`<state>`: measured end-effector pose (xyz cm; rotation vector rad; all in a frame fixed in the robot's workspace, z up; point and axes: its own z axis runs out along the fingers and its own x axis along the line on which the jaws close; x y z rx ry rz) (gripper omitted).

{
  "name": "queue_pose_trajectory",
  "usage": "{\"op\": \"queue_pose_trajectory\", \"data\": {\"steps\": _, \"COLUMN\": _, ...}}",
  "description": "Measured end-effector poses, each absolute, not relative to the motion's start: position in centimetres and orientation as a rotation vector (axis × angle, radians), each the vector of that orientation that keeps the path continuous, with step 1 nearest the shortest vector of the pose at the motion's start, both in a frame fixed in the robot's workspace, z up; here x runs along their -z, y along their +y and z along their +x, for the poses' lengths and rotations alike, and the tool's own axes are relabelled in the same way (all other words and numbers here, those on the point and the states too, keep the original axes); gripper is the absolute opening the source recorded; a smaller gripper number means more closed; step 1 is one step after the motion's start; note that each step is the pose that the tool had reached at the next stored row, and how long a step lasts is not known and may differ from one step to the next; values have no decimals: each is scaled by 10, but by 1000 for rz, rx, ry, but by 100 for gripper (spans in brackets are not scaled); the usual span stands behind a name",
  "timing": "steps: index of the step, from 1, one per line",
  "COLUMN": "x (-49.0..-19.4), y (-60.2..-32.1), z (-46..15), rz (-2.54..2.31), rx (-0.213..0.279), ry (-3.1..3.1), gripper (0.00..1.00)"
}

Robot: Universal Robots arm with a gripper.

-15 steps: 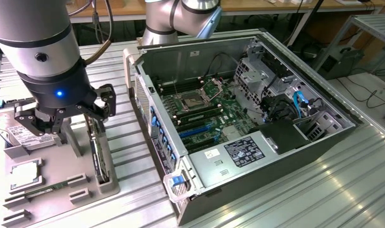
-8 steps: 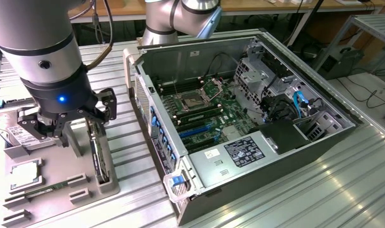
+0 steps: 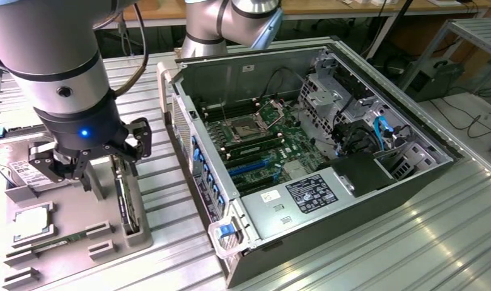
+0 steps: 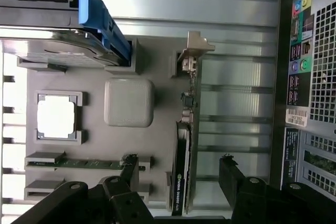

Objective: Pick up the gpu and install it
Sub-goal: 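Pick up the gpu and move the gpu toward the slot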

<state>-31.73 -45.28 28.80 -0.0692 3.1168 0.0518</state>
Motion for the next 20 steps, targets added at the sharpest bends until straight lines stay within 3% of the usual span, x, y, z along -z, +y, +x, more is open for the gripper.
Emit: {"op": "queue_pose_trajectory", "data": {"steps": 20, "x": -269, "y": -453, "z": -316, "rz": -69, "rx": -52, "ry": 3117, "gripper": 72}}
